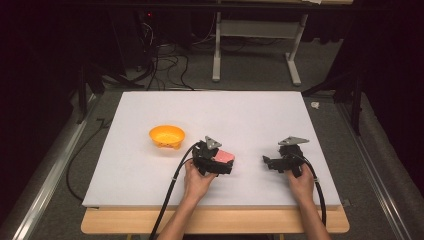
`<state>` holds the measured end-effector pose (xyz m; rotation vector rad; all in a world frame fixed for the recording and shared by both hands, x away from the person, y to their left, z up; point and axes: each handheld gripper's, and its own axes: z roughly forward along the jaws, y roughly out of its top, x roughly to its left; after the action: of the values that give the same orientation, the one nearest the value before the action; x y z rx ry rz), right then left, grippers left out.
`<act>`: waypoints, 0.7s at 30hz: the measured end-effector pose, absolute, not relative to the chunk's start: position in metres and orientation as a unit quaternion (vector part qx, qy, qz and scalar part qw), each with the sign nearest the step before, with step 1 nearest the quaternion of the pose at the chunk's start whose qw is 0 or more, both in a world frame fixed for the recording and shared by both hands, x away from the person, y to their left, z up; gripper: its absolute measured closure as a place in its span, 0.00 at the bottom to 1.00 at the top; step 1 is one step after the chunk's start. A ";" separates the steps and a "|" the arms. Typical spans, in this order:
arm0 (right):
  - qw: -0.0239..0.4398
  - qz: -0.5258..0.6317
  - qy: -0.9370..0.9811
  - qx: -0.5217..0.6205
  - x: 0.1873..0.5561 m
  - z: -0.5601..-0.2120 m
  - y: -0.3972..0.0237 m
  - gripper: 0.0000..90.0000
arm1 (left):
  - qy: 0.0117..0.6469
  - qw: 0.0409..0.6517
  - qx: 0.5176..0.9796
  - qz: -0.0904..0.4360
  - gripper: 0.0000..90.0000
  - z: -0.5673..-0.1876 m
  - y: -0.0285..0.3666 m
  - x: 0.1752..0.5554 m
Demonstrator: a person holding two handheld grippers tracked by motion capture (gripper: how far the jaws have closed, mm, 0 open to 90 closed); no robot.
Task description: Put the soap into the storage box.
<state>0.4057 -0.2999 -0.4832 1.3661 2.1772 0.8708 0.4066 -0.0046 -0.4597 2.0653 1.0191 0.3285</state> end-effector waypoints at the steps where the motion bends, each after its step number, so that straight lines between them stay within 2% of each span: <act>1: 0.212 0.314 0.784 0.493 0.406 -0.483 -0.300 0.16 | 0.403 0.395 0.815 0.130 0.05 -0.460 -0.006 0.407; 12: 0.211 0.314 0.784 0.493 0.406 -0.483 -0.300 0.16 | 0.418 0.382 0.813 0.135 0.00 -0.465 -0.012 0.413; 21: 0.212 0.314 0.784 0.493 0.406 -0.483 -0.300 0.16 | 0.418 0.367 0.820 0.133 0.00 -0.472 -0.019 0.413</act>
<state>0.4056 -0.2999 -0.4832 1.3688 2.1765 0.8714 0.4134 -0.0188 -0.4721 2.1070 1.0739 0.3409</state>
